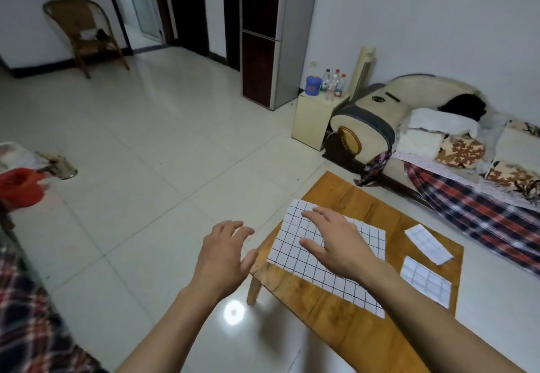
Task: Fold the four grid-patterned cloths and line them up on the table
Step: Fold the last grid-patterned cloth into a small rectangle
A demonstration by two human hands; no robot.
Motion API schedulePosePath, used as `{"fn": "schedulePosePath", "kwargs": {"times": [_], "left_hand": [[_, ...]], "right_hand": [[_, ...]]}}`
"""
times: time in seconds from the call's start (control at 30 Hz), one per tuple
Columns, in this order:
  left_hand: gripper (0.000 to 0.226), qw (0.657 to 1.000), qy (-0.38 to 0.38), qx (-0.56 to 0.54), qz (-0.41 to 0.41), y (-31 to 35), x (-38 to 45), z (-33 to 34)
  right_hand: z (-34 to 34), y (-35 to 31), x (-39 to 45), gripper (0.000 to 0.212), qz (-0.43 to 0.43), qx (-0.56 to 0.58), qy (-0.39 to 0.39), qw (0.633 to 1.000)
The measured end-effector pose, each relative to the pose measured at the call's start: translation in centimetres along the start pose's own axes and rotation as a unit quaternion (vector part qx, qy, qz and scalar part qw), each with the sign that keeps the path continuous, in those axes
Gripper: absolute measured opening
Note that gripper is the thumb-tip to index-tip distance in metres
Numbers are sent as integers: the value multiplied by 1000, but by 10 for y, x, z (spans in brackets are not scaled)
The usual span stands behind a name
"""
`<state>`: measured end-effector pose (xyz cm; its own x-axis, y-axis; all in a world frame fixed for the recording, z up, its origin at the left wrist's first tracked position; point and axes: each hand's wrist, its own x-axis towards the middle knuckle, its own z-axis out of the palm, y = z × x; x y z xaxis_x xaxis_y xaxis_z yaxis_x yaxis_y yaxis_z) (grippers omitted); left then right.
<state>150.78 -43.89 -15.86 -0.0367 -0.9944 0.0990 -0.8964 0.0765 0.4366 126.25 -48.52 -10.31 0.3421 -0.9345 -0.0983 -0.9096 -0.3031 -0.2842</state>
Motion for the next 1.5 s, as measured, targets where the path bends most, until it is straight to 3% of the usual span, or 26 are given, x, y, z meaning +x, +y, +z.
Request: {"fn": "schedulePosePath", "kwargs": {"times": [0.23,0.43,0.8,1.17,1.5], "left_hand": [[41,999,36,-22,-13,-57,56,-32],[42,1000,3,-12,-5,-92,119,-35],[39,999,2,34,37,-133,310,-75],[41,973,-105,-6,203,-118,475,-22],[51,895,-198,-26,399,-117,603,7]], "right_hand": [[3,-35,69,62,-11,-12,-14,1000],[14,-42,155,61,-11,5,-8,1000],[-11,-34,329,61,-16,24,32,999],[-12,30,388,60,201,47,72,976],[-14,15,399,62,442,61,100,889]]}}
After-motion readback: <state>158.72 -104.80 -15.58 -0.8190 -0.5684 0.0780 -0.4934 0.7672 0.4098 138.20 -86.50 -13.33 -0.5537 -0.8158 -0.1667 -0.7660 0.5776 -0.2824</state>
